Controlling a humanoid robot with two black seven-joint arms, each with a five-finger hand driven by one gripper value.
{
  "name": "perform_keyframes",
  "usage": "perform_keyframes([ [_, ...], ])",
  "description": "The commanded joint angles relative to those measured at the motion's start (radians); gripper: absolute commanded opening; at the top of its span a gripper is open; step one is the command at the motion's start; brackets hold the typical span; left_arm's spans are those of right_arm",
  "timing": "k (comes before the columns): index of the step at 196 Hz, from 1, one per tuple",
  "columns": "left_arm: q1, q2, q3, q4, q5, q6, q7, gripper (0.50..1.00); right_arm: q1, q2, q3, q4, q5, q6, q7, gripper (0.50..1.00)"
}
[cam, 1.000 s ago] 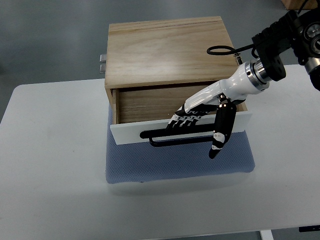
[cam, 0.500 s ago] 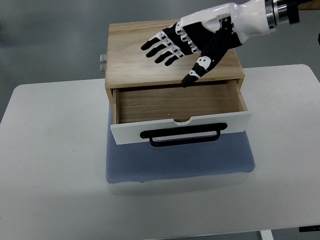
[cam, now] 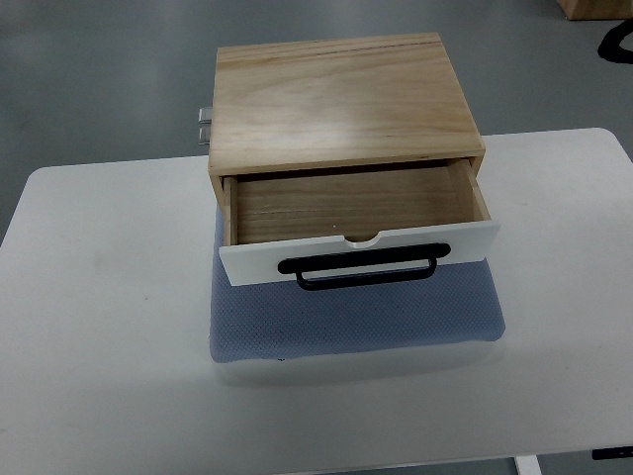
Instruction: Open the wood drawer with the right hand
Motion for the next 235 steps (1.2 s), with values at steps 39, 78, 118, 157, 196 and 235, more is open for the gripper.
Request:
perform_keyframes([
  [39,0.000,0.000,0.000,0.001,0.000,0.000,0.000,1.000,-0.115,0.116,0.189,-0.288,-0.008,-0.033,0.044,0.944],
  [78,0.000,0.000,0.000,0.000,0.000,0.000,0.000,1.000,-0.173,0.169,0.209,-0.421,-0.007,-0.033,0.117,0.944],
  [118,0.000,0.000,0.000,0.000,0.000,0.000,0.000,1.000,-0.245,0.229,0.266,-0.492,-0.007,-0.033,0.136,0.944],
  [157,0.000,0.000,0.000,0.000,0.000,0.000,0.000,1.000,-0.308,0.280,0.324,-0.538,-0.011,-0.032,0.145,0.944],
  [196,0.000,0.000,0.000,0.000,0.000,0.001,0.000,1.000,-0.365,0.317,0.358,-0.550,-0.011,-0.035,0.148,0.944],
  [235,0.000,0.000,0.000,0.000,0.000,0.000,0.000,1.000,-0.408,0.352,0.401,-0.562,-0.011,-0.043,0.148,0.944],
])
